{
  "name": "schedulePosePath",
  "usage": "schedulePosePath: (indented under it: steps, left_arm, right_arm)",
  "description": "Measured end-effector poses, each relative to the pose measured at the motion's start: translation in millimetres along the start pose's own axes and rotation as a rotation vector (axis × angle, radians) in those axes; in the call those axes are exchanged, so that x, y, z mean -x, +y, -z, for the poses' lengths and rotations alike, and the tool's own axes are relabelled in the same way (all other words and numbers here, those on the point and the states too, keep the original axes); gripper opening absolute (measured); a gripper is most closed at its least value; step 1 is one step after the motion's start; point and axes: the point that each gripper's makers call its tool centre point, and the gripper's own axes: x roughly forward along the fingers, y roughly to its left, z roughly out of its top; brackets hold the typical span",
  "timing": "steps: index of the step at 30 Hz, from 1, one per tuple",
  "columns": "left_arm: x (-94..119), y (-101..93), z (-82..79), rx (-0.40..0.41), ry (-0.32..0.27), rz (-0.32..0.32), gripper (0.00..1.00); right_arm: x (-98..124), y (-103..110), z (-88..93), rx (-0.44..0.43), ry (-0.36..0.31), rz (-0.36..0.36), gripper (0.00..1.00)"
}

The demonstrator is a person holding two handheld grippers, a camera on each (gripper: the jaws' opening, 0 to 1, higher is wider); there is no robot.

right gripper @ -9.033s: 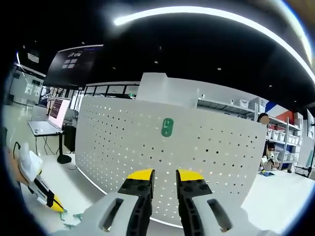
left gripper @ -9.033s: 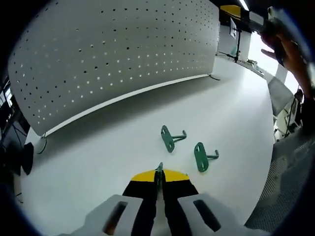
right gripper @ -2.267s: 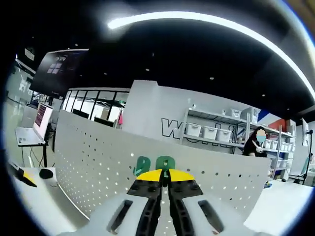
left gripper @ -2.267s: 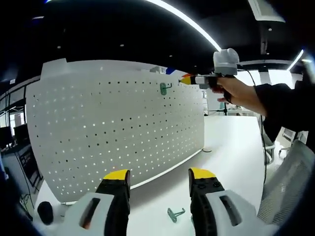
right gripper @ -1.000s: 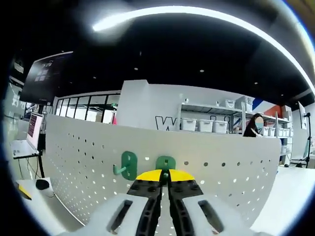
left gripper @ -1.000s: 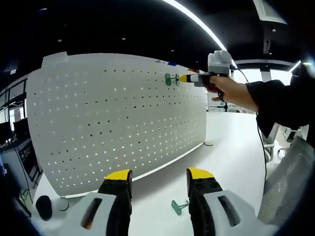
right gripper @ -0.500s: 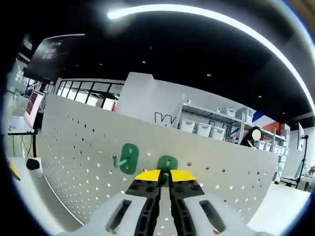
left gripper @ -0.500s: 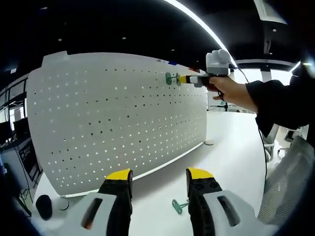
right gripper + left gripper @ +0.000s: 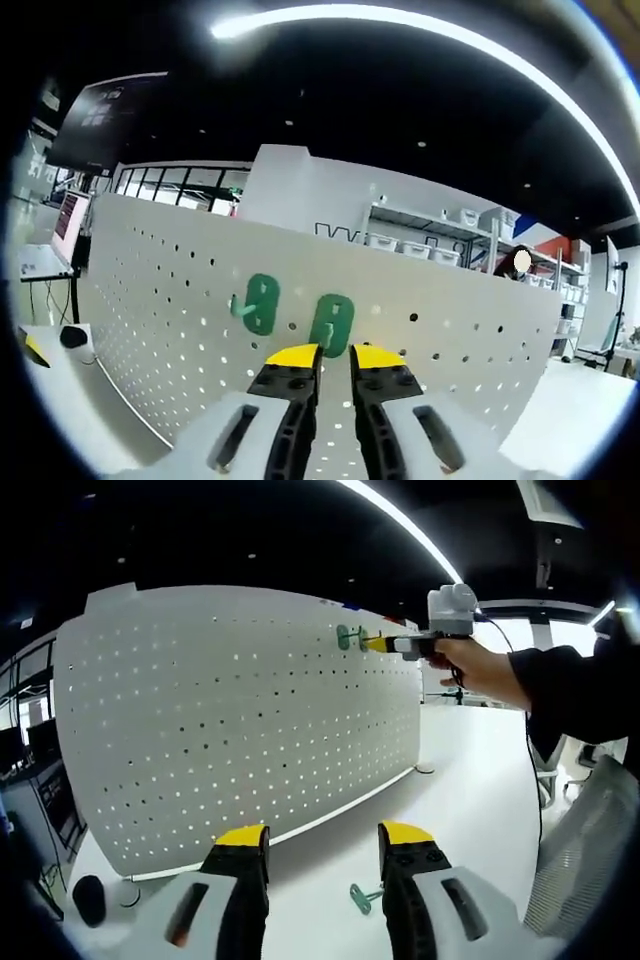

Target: Insert the hook assembly into the mounting plate slot until the hook locks in place.

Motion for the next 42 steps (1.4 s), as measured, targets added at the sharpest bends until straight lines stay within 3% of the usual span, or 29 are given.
schedulePosePath:
  steps: [21,42]
  left_arm:
    - [-4,-6.9,14.6,-0.005,0.047,0.027,0.44]
    - [-10,-18.8,43.3,-0.020,0.138,0.059,0.42]
  right_arm:
    - [45,-14,-24.5,0.006,-0.055,0.025,0.18]
    - [103,-3,-6.3,-0.057,-0.061,0.016,0.19]
